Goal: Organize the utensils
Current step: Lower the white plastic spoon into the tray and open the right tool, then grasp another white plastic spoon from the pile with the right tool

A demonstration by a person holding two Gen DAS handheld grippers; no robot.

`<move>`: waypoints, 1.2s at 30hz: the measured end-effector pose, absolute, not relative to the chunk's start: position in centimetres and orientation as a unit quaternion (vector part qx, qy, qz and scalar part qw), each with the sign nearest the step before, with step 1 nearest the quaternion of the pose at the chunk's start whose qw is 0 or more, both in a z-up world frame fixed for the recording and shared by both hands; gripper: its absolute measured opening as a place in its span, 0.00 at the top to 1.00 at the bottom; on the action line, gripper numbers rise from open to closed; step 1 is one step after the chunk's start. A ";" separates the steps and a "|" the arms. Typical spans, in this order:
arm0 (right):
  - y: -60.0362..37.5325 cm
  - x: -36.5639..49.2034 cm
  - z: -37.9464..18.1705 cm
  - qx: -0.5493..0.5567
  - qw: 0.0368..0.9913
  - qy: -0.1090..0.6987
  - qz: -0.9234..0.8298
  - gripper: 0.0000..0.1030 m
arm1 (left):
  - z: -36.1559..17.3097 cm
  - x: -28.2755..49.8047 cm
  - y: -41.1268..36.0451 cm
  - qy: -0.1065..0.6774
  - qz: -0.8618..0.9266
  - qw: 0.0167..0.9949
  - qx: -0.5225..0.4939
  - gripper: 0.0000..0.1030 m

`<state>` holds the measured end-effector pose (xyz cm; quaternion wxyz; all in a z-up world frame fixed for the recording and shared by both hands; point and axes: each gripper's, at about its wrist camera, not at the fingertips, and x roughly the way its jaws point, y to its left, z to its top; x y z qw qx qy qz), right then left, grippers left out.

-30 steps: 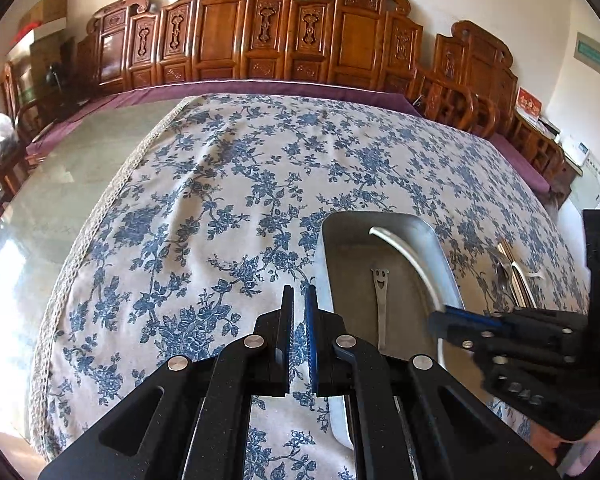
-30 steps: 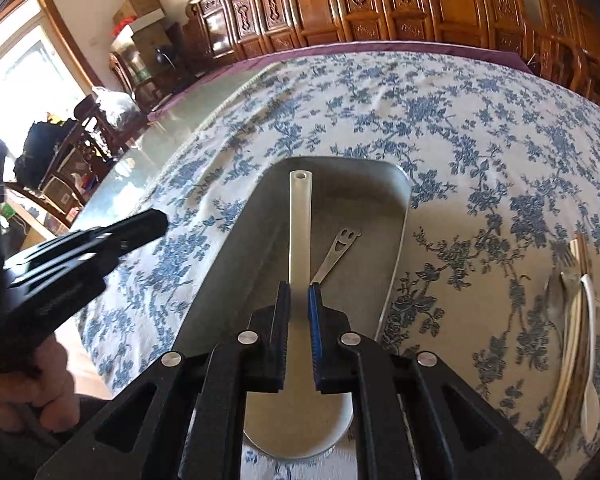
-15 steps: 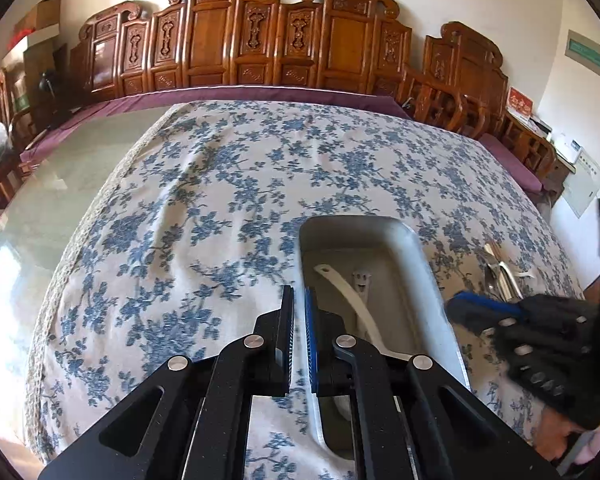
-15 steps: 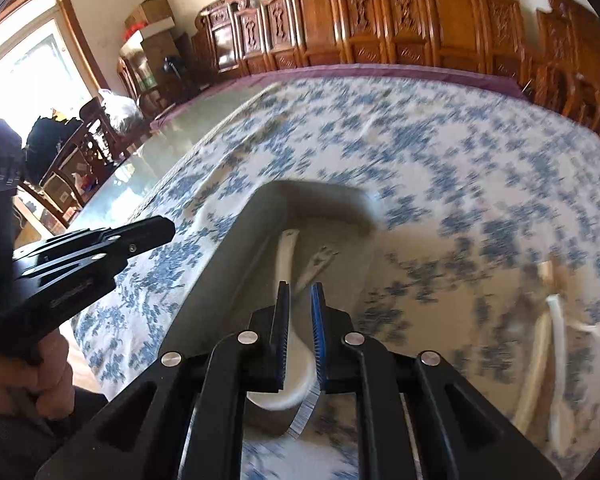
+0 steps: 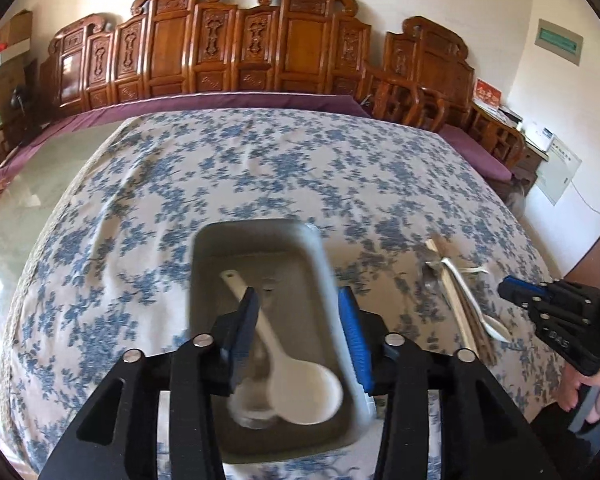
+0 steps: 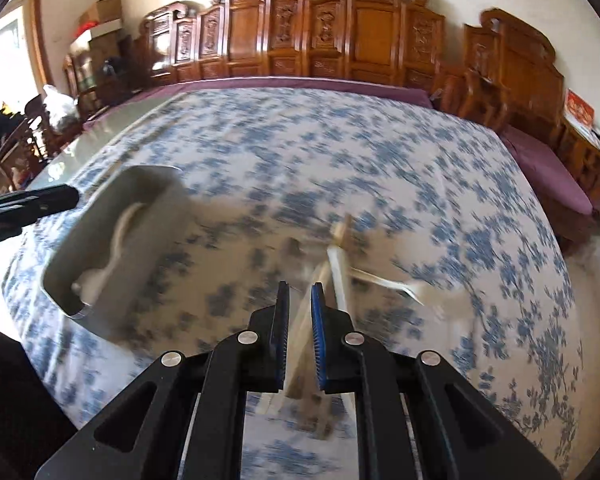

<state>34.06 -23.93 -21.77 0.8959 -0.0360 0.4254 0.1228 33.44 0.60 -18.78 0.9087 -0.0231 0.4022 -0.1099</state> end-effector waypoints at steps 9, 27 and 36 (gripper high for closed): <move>-26.2 34.6 -25.3 -0.014 0.894 0.434 0.111 0.86 | -19.0 32.8 -2.8 0.399 -0.119 0.909 -0.018 0.56; -27.1 35.8 -28.6 -0.016 0.871 0.475 0.126 0.82 | -22.0 31.6 -7.8 0.420 -0.147 0.895 0.031 0.56; -28.5 36.2 -28.3 0.015 0.869 0.476 0.133 0.92 | -22.9 31.1 -9.1 0.427 -0.148 0.891 0.044 0.56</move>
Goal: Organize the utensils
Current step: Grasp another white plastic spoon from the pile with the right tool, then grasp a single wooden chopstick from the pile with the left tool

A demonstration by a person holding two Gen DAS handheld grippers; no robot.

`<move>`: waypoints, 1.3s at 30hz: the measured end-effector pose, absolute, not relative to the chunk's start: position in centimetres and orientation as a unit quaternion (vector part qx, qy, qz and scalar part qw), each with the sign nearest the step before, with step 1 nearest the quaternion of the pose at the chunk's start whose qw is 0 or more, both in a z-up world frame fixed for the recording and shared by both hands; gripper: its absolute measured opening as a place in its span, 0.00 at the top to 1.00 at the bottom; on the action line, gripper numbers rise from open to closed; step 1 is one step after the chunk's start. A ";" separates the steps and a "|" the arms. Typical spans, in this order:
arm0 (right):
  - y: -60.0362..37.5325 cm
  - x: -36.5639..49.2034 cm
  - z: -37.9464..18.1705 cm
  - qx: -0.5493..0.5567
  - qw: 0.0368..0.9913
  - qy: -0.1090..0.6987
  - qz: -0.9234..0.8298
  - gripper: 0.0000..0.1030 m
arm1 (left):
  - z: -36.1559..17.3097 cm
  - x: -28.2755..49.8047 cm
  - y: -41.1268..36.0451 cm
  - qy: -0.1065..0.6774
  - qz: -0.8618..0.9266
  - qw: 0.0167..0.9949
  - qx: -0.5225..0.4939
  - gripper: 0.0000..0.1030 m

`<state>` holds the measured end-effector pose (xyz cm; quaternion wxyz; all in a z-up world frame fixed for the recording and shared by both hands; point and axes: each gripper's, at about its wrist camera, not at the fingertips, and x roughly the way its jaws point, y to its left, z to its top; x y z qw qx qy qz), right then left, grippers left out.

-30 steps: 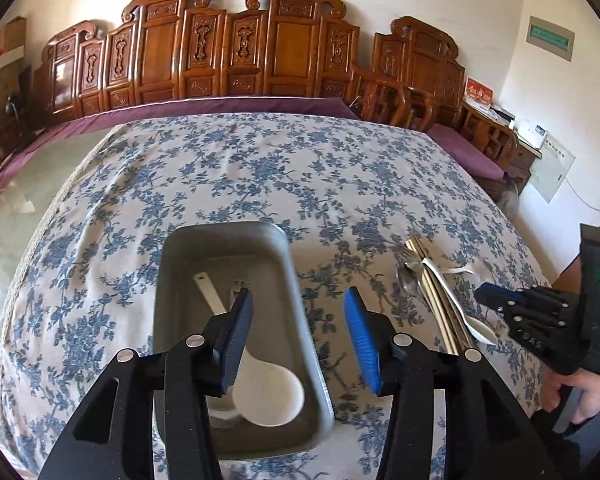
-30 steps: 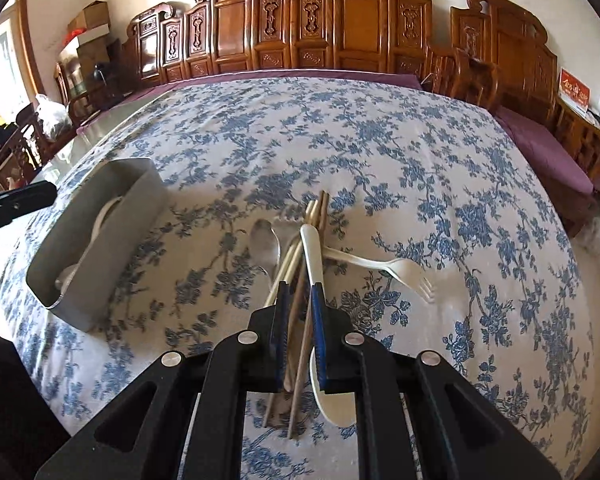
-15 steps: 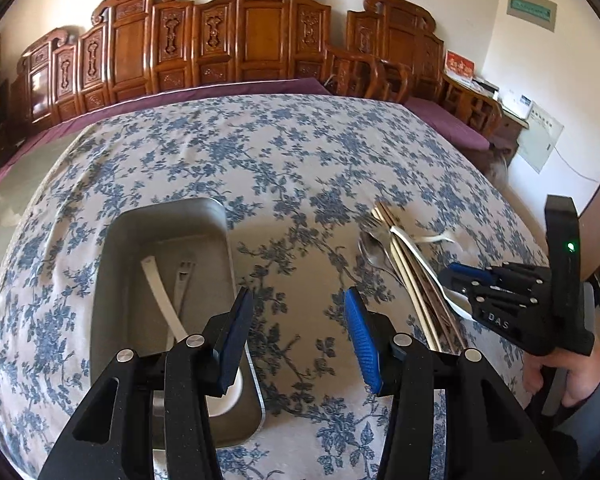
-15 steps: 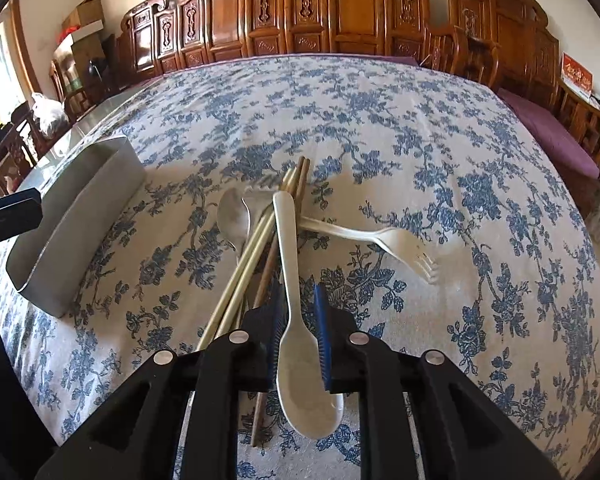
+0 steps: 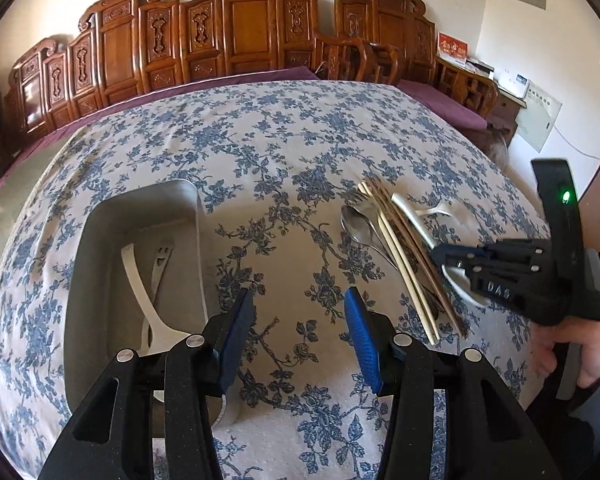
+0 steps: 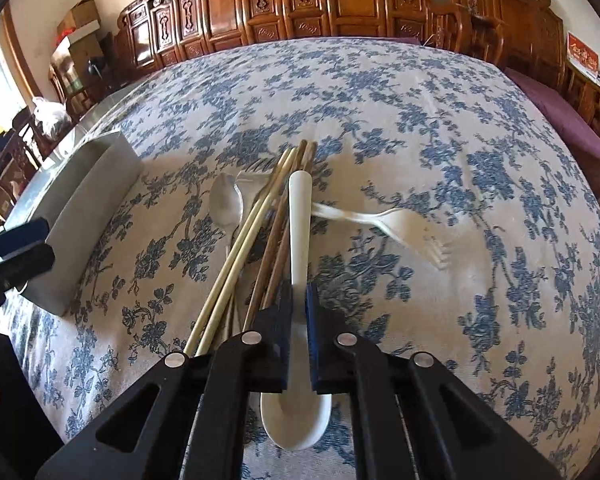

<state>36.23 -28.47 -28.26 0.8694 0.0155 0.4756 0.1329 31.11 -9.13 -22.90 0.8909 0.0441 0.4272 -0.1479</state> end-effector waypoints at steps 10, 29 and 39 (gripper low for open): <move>-30.4 36.3 -27.1 0.040 0.883 0.451 0.124 0.92 | -23.6 31.8 -11.7 0.441 -0.161 0.882 0.042 0.56; -31.9 36.5 -26.7 0.061 0.887 0.442 0.124 0.92 | -27.7 34.9 -18.5 0.493 -0.184 0.848 0.056 0.72; -31.5 36.5 -26.4 0.065 0.887 0.438 0.130 0.92 | -28.1 35.5 -19.1 0.505 -0.175 0.843 0.064 0.87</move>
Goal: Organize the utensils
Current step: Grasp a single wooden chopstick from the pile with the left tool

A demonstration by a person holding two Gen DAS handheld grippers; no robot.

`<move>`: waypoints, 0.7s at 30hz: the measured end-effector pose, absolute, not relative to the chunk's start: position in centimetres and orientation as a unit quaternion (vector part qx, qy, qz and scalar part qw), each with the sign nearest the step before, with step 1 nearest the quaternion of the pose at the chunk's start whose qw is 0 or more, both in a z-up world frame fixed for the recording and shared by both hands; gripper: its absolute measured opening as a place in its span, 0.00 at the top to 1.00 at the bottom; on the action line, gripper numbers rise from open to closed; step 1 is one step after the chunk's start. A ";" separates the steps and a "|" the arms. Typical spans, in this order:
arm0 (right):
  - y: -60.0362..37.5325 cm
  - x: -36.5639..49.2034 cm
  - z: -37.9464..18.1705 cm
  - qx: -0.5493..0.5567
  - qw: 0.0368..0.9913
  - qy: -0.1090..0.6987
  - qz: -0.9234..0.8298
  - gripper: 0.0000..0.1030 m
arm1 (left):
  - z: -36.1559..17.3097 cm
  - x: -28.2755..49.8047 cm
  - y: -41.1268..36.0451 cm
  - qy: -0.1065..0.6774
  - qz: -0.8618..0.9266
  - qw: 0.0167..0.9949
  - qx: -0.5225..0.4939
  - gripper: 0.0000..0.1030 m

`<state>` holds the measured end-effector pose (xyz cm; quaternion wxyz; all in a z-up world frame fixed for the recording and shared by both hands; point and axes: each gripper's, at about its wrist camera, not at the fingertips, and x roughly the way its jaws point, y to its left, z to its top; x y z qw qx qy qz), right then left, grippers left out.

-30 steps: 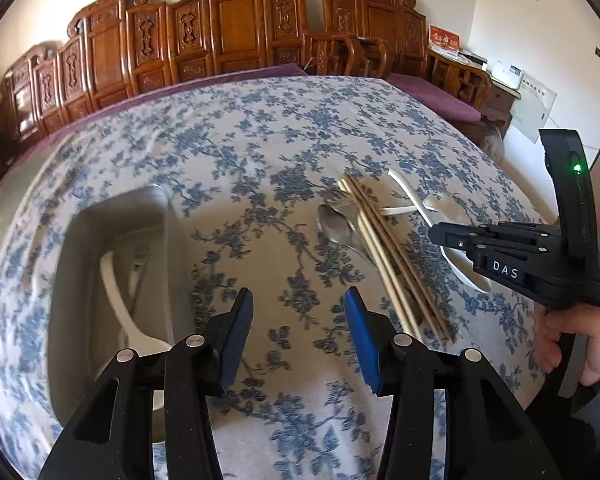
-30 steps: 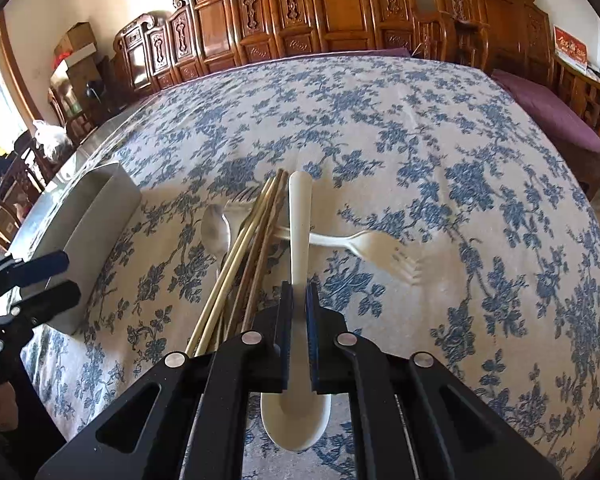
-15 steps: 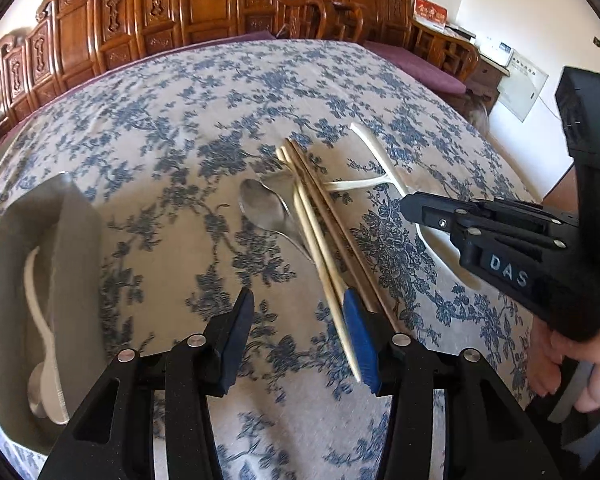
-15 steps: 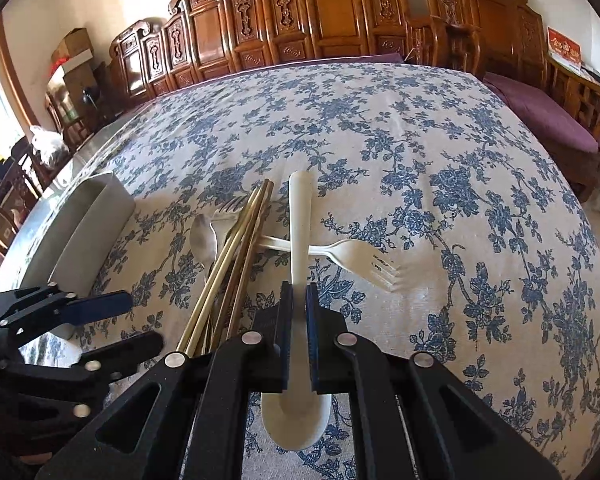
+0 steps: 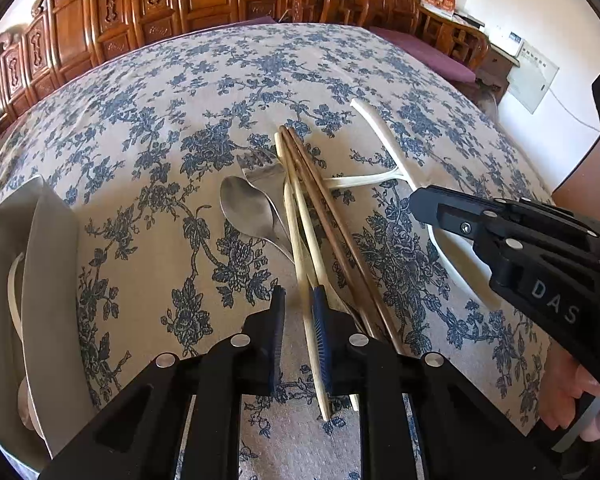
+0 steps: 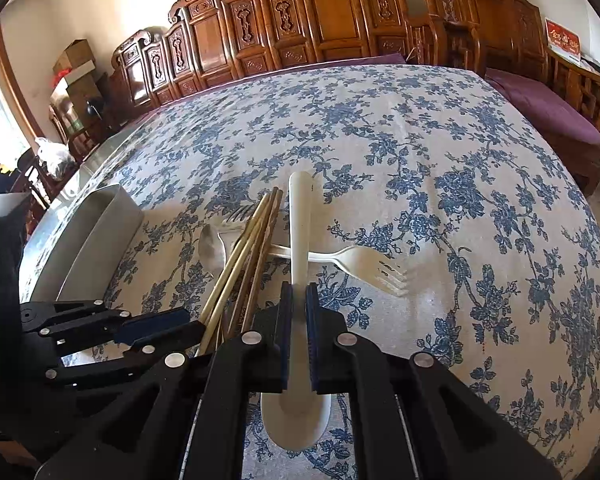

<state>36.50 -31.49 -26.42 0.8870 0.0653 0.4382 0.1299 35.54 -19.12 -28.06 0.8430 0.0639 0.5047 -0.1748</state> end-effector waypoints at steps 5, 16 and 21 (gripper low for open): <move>-31.5 36.5 -26.4 0.067 0.887 0.439 0.128 0.92 | -27.9 36.0 -19.3 0.510 -0.177 0.840 0.061 0.96; -31.1 36.3 -26.0 0.062 0.888 0.436 0.129 0.92 | -24.3 34.4 -18.4 0.476 -0.186 0.857 0.066 0.97; -30.5 36.1 -25.7 0.058 0.890 0.432 0.133 0.92 | -22.5 33.7 -16.7 0.461 -0.177 0.868 0.057 0.97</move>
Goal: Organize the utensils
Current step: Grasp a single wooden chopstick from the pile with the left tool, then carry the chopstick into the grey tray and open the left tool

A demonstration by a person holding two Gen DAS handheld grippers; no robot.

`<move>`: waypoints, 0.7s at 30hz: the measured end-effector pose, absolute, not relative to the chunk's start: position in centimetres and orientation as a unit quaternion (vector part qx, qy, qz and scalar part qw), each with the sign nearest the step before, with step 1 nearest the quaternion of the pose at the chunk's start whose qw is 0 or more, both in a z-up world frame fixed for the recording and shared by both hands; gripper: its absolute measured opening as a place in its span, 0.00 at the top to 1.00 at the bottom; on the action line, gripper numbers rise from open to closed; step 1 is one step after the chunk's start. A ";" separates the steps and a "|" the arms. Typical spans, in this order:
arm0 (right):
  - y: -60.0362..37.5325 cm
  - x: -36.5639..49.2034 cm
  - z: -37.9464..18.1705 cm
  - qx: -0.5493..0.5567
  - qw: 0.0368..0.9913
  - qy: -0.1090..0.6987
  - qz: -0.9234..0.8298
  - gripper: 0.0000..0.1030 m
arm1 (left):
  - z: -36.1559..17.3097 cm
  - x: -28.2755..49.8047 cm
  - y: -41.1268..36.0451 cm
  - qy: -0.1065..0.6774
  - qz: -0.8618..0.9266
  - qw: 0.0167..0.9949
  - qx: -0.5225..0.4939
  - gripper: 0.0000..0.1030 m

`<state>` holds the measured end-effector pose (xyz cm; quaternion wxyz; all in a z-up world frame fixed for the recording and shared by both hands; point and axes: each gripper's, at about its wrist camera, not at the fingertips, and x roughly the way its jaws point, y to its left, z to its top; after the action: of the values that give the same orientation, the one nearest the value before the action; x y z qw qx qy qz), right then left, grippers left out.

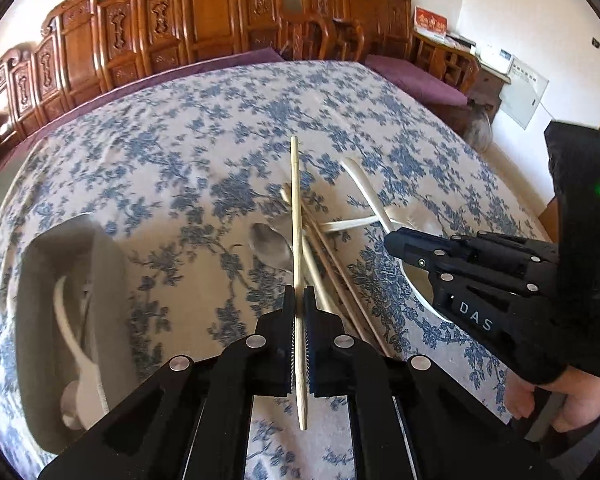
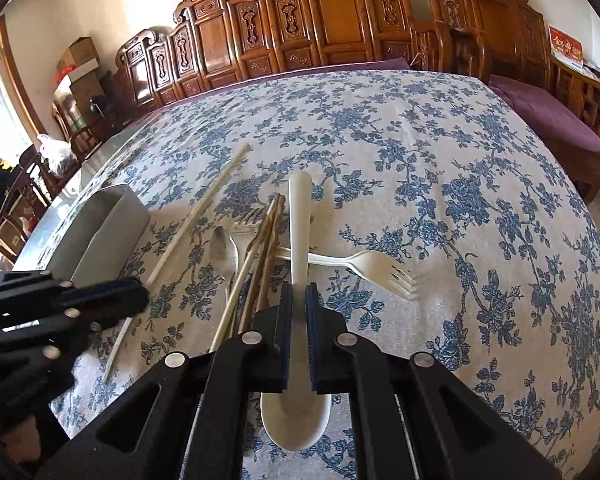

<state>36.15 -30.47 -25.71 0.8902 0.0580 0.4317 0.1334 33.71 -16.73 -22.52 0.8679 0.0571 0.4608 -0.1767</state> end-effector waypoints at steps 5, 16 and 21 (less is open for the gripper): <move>-29.3 35.7 -25.1 0.046 0.893 0.423 0.145 0.92 | -21.6 33.0 -14.4 0.461 -0.163 0.871 0.048 0.97; -25.8 34.5 -23.5 0.031 0.894 0.407 0.185 0.92 | -19.8 31.7 -10.5 0.450 -0.131 0.883 0.043 0.97; -24.0 33.6 -22.6 0.021 0.894 0.397 0.205 0.92 | -19.1 31.3 -9.1 0.442 -0.124 0.887 0.040 0.97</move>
<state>33.61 -23.99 -22.59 0.8945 0.0209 0.3970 0.2046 31.33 -9.10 -19.14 0.8874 0.0405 0.4422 -0.1235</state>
